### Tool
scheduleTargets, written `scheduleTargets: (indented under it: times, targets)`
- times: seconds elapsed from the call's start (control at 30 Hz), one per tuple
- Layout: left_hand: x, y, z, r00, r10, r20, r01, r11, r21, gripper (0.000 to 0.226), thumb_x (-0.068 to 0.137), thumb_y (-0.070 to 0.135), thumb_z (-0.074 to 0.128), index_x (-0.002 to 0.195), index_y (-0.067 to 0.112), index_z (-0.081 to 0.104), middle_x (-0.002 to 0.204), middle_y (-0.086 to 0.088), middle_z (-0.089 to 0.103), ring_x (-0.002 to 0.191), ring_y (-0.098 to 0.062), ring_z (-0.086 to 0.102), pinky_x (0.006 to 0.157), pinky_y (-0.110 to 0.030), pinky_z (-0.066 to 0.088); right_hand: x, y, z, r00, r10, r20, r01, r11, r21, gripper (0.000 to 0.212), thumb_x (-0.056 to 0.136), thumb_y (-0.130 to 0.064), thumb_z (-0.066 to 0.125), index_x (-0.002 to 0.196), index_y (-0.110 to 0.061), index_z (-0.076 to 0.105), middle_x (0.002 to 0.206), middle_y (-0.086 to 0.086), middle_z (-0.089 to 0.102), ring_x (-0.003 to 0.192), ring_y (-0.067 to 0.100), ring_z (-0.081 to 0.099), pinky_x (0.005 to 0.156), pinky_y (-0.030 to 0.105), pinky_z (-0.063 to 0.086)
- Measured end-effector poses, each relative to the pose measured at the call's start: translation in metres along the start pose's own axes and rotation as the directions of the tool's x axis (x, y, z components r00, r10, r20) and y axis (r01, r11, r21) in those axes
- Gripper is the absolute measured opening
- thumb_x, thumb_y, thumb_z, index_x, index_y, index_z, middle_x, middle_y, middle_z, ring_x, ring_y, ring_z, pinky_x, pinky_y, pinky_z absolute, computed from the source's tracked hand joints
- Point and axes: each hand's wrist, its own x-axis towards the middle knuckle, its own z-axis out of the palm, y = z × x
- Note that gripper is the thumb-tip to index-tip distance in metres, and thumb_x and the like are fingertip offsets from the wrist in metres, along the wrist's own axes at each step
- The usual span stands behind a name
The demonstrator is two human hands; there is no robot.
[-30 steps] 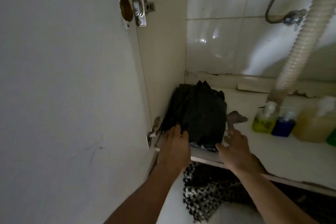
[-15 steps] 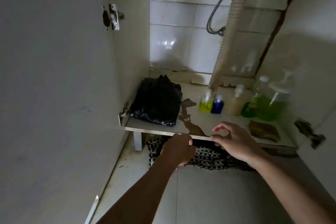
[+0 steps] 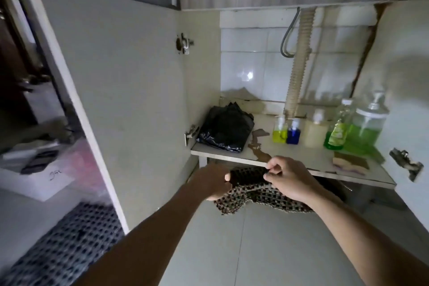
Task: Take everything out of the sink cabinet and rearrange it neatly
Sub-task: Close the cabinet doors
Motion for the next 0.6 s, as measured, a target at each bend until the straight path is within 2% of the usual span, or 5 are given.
scheduleTargets:
  times: [0.23, 0.33, 0.4, 0.47, 0.6]
  targets:
    - [-0.089, -0.045, -0.134, 0.844, -0.149, -0.516, 0.108, 0.988, -0.110, 0.019, 0.090, 0.029, 0.052, 0.096, 0.021, 0.069, 0.102, -0.004, 0.071, 0.094, -0.025, 0.066, 0.084, -0.036, 0.053, -0.041, -0.141, -0.030, 0.907, -0.392, -0.154, 0.388, 0.920, -0.058, 0.026, 0.091, -0.024, 0.059, 0.114, -0.012, 0.059, 0.107, 0.004, 0.068, 0.093, 0.015, 0.064, 0.082, 0.025, 0.051]
    - [-0.122, -0.055, -0.164, 0.377, -0.098, -0.921, -0.031, 0.992, -0.119, 0.017, 0.087, 0.020, 0.056, 0.098, 0.016, 0.068, 0.094, -0.007, 0.068, 0.080, -0.027, 0.065, 0.070, -0.036, 0.056, -0.043, -0.195, -0.045, 0.847, -0.501, -0.180, 0.489, 0.866, -0.107, 0.027, 0.091, -0.024, 0.060, 0.115, -0.010, 0.058, 0.109, 0.005, 0.068, 0.095, 0.019, 0.064, 0.087, 0.029, 0.051]
    - [-0.136, -0.068, -0.169, 0.144, -0.098, -0.985, -0.023, 0.994, -0.102, 0.040, 0.083, 0.021, 0.060, 0.119, 0.005, 0.056, 0.113, -0.016, 0.059, 0.097, -0.031, 0.060, 0.079, -0.041, 0.052, -0.041, -0.227, -0.048, 0.807, -0.560, -0.186, 0.543, 0.828, -0.137, 0.030, 0.091, -0.026, 0.059, 0.116, -0.011, 0.056, 0.113, 0.005, 0.066, 0.100, 0.019, 0.063, 0.091, 0.032, 0.050]
    - [-0.143, -0.084, -0.166, 0.148, -0.297, -0.943, 0.027, 0.955, -0.296, 0.065, 0.083, 0.027, 0.064, 0.138, 0.003, 0.038, 0.136, -0.019, 0.043, 0.121, -0.035, 0.047, 0.096, -0.047, 0.043, -0.040, -0.255, -0.046, 0.781, -0.599, -0.176, 0.584, 0.801, -0.130, 0.034, 0.092, -0.028, 0.057, 0.122, -0.013, 0.052, 0.120, 0.005, 0.062, 0.107, 0.020, 0.060, 0.094, 0.033, 0.048]
    - [-0.137, -0.107, -0.144, 0.546, -0.542, -0.639, -0.028, 0.750, -0.660, 0.067, 0.083, 0.029, 0.070, 0.139, 0.017, 0.035, 0.127, -0.004, 0.057, 0.118, -0.028, 0.055, 0.091, -0.035, 0.048, -0.039, -0.292, -0.033, 0.738, -0.658, -0.148, 0.638, 0.752, -0.163, 0.042, 0.094, -0.030, 0.053, 0.132, -0.013, 0.043, 0.129, 0.008, 0.055, 0.115, 0.023, 0.055, 0.097, 0.039, 0.046]
